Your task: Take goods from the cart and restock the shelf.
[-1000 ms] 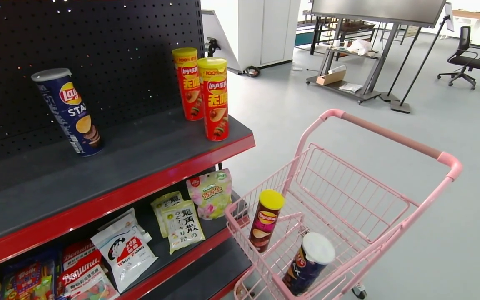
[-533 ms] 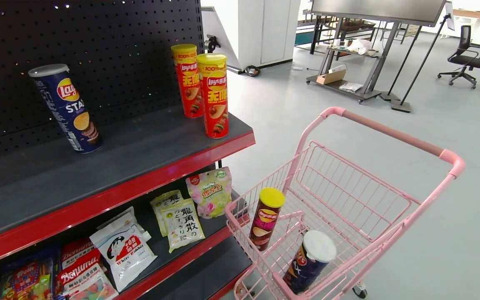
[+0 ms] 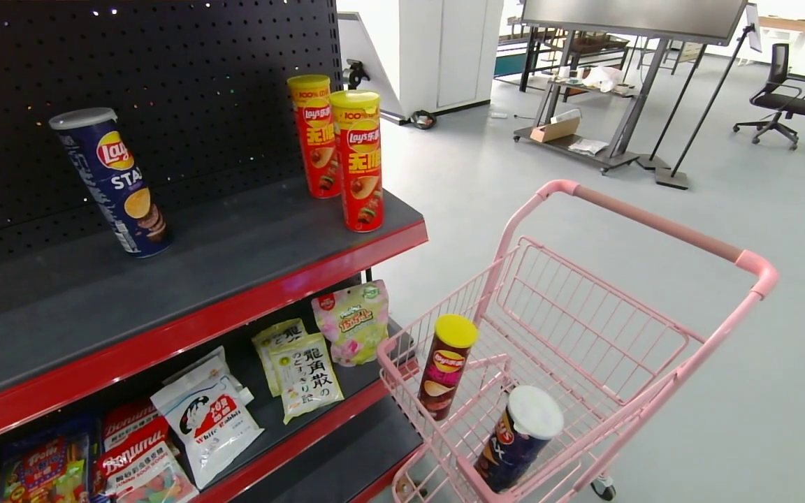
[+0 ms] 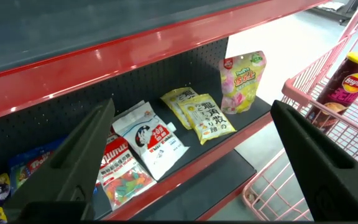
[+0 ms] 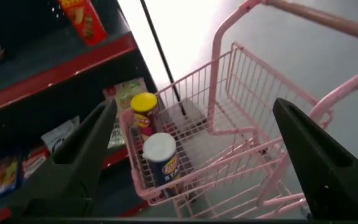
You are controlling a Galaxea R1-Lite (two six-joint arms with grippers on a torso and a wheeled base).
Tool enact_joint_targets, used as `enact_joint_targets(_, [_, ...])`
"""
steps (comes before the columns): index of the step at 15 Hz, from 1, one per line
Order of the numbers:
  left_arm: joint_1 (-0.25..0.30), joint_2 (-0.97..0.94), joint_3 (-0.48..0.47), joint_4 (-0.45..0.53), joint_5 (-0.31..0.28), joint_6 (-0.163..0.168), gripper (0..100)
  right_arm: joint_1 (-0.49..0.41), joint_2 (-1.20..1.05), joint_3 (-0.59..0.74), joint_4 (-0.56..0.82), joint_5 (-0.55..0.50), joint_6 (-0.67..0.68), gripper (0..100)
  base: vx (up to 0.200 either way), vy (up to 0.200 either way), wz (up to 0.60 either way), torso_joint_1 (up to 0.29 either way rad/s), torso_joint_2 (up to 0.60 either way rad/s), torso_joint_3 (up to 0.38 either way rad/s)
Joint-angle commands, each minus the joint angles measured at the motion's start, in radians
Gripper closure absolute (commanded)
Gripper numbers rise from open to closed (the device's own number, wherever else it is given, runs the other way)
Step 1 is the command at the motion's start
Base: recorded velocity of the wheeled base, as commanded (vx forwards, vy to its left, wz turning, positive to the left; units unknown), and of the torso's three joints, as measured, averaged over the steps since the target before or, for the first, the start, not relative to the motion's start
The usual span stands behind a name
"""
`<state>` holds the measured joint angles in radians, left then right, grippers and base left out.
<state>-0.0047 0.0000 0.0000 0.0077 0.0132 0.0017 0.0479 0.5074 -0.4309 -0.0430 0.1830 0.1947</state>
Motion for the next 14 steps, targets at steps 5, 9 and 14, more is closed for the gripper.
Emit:
enact_joint_targets(5, [0.0, 0.0, 0.0, 0.0, -0.001, 0.0, 0, 0.259, 0.938, 0.379, -0.765, 0.19, -0.008, 0, 0.0, 0.0, 0.0, 0.0, 0.0, 0.0])
enact_joint_targets(9, [0.0, 0.0, 0.0, 0.0, 0.001, 0.0, 0, 0.345, 1.204, 0.411, -1.028, 0.187, -0.057, 0, 0.0, 0.0, 0.0, 0.0, 0.0, 0.0])
enact_joint_targets(14, [0.0, 0.0, 0.0, 0.0, -0.001, 0.001, 0, 0.372, 1.313, 0.409, -1.06, 0.171, -0.112, 0, 0.0, 0.0, 0.0, 0.0, 0.0, 0.0])
